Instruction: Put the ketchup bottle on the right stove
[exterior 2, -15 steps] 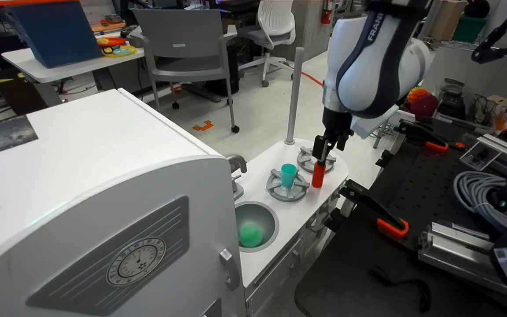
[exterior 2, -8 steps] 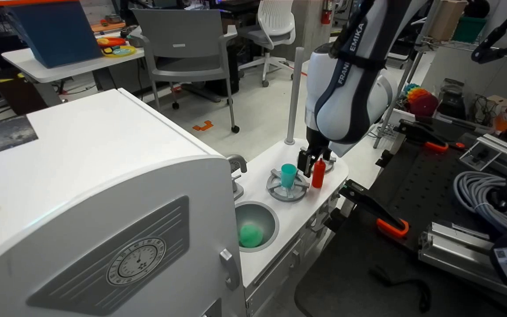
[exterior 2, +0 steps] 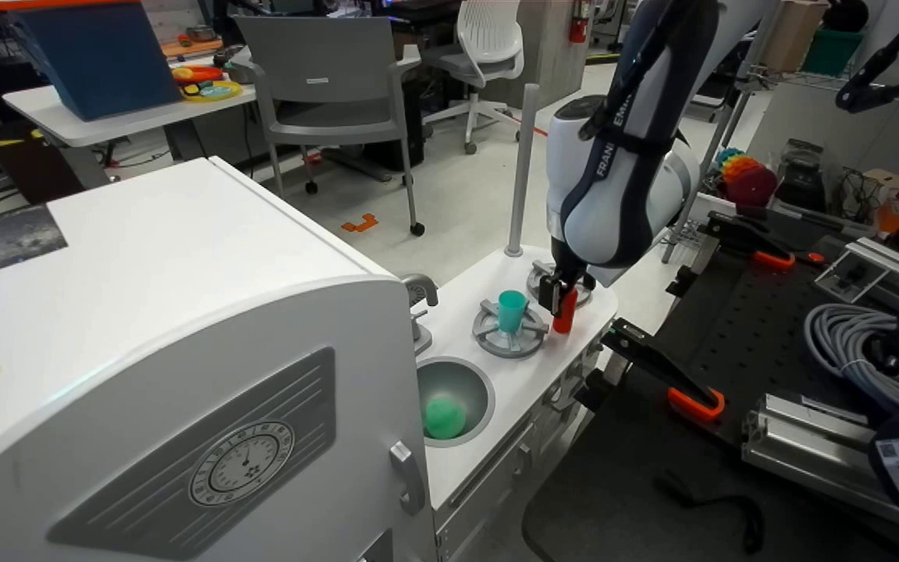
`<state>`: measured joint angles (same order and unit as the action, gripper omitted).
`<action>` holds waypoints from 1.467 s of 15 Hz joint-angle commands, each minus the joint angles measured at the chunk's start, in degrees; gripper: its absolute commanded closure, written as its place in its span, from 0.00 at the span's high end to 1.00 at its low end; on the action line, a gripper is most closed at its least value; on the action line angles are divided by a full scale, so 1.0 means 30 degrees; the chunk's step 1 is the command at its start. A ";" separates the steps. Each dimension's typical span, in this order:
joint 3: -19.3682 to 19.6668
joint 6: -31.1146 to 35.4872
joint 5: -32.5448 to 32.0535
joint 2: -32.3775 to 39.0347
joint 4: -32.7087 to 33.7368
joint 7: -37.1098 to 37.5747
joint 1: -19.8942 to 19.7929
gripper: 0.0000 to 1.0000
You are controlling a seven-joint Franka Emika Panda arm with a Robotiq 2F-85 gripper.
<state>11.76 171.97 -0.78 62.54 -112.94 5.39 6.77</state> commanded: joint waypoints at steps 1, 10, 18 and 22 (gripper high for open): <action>0.0208 -0.0886 0.0038 0.0475 0.0869 0.0411 0.0397 0.68; 0.0368 -0.1519 -0.0192 -0.0133 0.0502 0.0218 0.0740 0.13; -0.1069 0.0142 -0.0077 -0.1934 -0.0111 -0.1339 -0.2427 0.13; -0.2017 0.0540 0.0076 -0.1657 0.1109 -0.1865 -0.4318 0.13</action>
<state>8.61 172.21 -0.83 57.52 -111.35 1.90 -1.78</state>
